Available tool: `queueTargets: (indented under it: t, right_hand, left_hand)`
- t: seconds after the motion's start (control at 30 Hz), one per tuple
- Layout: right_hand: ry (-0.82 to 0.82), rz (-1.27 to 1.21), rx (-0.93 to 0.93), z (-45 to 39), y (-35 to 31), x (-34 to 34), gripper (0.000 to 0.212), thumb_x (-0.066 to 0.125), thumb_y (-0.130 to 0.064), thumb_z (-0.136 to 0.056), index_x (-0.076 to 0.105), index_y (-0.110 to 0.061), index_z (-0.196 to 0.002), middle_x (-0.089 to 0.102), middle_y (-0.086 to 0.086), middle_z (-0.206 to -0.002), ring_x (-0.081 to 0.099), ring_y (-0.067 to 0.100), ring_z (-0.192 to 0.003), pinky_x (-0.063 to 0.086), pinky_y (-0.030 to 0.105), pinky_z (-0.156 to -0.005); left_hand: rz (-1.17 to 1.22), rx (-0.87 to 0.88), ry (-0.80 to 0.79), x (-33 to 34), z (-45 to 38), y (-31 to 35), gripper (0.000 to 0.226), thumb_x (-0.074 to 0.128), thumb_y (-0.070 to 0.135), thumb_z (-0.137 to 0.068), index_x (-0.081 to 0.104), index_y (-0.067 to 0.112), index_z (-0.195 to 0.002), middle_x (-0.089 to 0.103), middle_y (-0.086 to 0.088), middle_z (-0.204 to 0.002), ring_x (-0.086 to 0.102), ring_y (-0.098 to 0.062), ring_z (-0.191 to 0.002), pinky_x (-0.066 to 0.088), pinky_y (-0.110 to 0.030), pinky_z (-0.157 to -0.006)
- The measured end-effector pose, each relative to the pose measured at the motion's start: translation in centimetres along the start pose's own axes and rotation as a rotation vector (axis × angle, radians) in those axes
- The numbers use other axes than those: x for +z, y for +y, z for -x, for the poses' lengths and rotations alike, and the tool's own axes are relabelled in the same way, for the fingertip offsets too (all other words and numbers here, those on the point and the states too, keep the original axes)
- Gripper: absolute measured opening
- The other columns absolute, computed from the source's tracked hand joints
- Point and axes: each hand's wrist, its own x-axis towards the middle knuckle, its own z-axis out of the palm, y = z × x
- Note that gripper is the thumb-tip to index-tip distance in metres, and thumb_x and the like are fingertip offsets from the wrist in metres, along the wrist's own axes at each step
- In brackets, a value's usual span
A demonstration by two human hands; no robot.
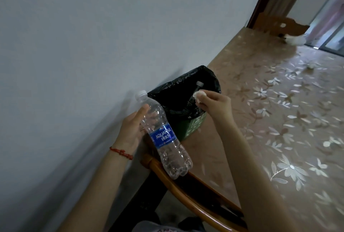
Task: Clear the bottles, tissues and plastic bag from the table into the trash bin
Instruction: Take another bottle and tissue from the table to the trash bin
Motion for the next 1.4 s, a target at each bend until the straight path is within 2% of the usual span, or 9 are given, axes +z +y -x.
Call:
queueTargets:
  t: [0.13, 0.3, 0.57, 0.73, 0.83, 0.97, 1.2, 1.3, 1.4]
  right_hand:
    - [-0.005, 0.104, -0.034, -2.8, -0.5, 1.6, 0.006, 0.072, -0.018, -0.077, 0.074, -0.020, -0.082, 0.070, -0.006, -0.074, 0.067, 0.009, -0.074, 0.057, 0.033, -0.083]
    - [-0.002, 0.219, 0.000, -4.3, 0.5, 2.1, 0.044, 0.071, -0.028, -0.078, 0.061, -0.010, -0.118, 0.070, -0.002, -0.096, 0.064, 0.015, -0.097, 0.049, 0.038, -0.096]
    - [0.047, 0.474, -0.230, 0.1, 2.2, -0.9, 0.040, 0.062, -0.026, -0.086, 0.057, -0.011, -0.123, 0.062, -0.004, -0.117, 0.058, 0.010, -0.104, 0.044, 0.013, -0.087]
    - [0.022, 0.938, -0.533, 2.9, 7.8, -4.1, 0.038, 0.066, -0.018, -0.083, 0.058, -0.003, -0.118, 0.062, 0.013, -0.119, 0.055, 0.027, -0.112, 0.042, 0.032, -0.093]
    - [-0.051, 1.094, -0.520, 4.0, 10.7, -5.7, 0.043, 0.071, -0.013, -0.078, 0.057, -0.005, -0.118, 0.061, 0.014, -0.120, 0.056, 0.030, -0.112, 0.051, 0.041, -0.090]
    - [-0.060, 1.152, -0.455, 5.0, 12.5, -6.6, 0.043, 0.072, -0.016, -0.077, 0.059, -0.005, -0.117, 0.061, 0.014, -0.121, 0.056, 0.030, -0.114, 0.053, 0.046, -0.086]
    - [-0.059, 1.149, -0.431, 5.4, 13.4, -6.8, 0.042, 0.071, -0.023, -0.079, 0.060, -0.010, -0.117, 0.060, 0.010, -0.124, 0.055, 0.026, -0.115, 0.052, 0.040, -0.088]
    - [-0.066, 1.139, -0.427, 5.6, 13.6, -6.6, 0.041, 0.069, -0.023, -0.081, 0.059, -0.010, -0.118, 0.059, 0.009, -0.125, 0.055, 0.024, -0.116, 0.052, 0.038, -0.089]
    - [-0.076, 1.127, -0.431, 5.9, 13.8, -6.3, 0.042, 0.071, -0.022, -0.079, 0.059, -0.011, -0.118, 0.060, 0.008, -0.124, 0.056, 0.024, -0.115, 0.052, 0.037, -0.088]
  left_hand:
    - [0.007, -0.015, 0.018, 0.0, -0.4, 0.0, 0.054, 0.059, 0.044, -0.066, 0.060, 0.007, -0.106, 0.066, -0.007, -0.093, 0.062, -0.021, -0.084, 0.050, -0.032, -0.074]
    - [-0.002, -0.015, 0.028, 0.1, -0.7, 0.0, 0.057, 0.059, 0.046, -0.065, 0.059, 0.009, -0.108, 0.066, -0.007, -0.096, 0.062, -0.023, -0.088, 0.050, -0.035, -0.080]
    - [0.026, 0.019, -0.003, 1.0, -1.2, 1.3, 0.063, 0.060, 0.047, -0.063, 0.057, 0.007, -0.112, 0.066, -0.008, -0.098, 0.062, -0.021, -0.086, 0.050, -0.031, -0.073]
    - [0.056, 0.046, -0.022, 1.7, -2.1, 2.3, 0.065, 0.061, 0.050, -0.065, 0.057, 0.005, -0.112, 0.065, -0.008, -0.097, 0.062, -0.019, -0.084, 0.050, -0.033, -0.080]
    - [0.095, 0.057, -0.004, 2.7, -2.6, 3.0, 0.061, 0.062, 0.050, -0.062, 0.056, 0.009, -0.107, 0.066, -0.006, -0.095, 0.062, -0.019, -0.084, 0.049, -0.031, -0.076]
    - [0.138, 0.085, 0.063, 4.4, -3.1, 3.4, 0.055, 0.063, 0.047, -0.064, 0.055, 0.011, -0.105, 0.065, -0.007, -0.099, 0.063, -0.019, -0.089, 0.051, -0.027, -0.071]
    - [0.239, 0.212, 0.170, 6.5, -3.8, 2.9, 0.015, 0.061, 0.028, -0.085, 0.057, 0.018, -0.095, 0.062, -0.005, -0.107, 0.062, -0.021, -0.103, 0.052, -0.031, -0.087]
    - [0.286, 0.281, 0.206, 7.0, -4.3, 2.5, 0.022, 0.065, 0.021, -0.083, 0.056, 0.009, -0.099, 0.063, -0.005, -0.102, 0.064, -0.016, -0.095, 0.054, -0.033, -0.083]
    - [0.300, 0.351, 0.301, 7.1, -4.8, 2.3, 0.054, 0.076, 0.025, -0.068, 0.054, 0.001, -0.111, 0.062, -0.009, -0.104, 0.063, -0.018, -0.096, 0.052, -0.038, -0.088]
